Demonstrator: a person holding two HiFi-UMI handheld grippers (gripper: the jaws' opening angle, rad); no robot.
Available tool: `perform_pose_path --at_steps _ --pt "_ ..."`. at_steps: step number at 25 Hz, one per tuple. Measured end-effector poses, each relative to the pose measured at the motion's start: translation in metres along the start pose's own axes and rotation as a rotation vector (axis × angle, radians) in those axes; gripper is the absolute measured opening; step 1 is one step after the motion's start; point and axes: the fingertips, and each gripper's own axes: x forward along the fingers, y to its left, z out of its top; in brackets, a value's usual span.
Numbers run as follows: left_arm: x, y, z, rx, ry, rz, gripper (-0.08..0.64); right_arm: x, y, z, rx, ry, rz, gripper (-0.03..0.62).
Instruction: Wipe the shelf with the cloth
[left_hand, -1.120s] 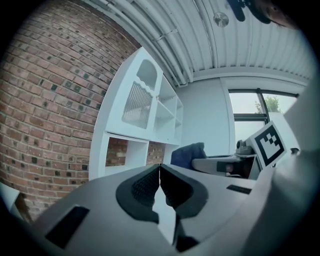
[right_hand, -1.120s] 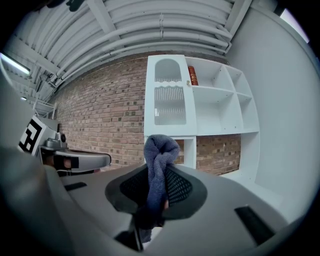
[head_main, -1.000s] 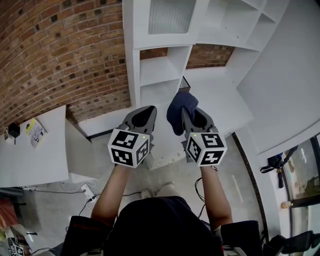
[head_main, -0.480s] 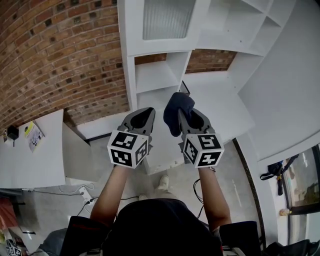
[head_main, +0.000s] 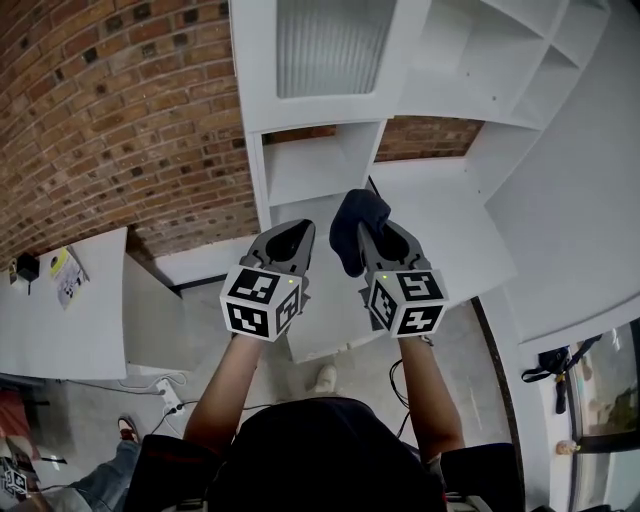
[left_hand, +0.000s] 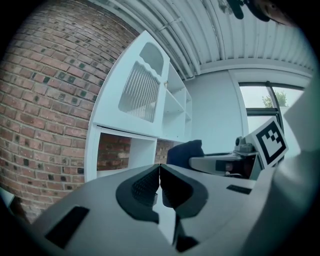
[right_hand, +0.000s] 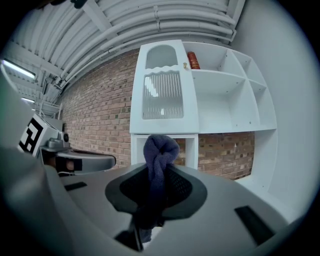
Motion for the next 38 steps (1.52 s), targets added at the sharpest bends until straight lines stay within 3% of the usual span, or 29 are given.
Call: perform_pose_path --at_steps 26,38 --pt "0.077 0.035 -0.003 -0.007 -0.009 0.18 0.017 0.089 -0.065 -0.008 -0.021 0.018 0.137 0.083" --pt "0.082 0.049 -0.015 -0.031 0.018 0.225 0.017 0.124 -0.078 -0.03 -0.108 0.084 0.112 0.083"
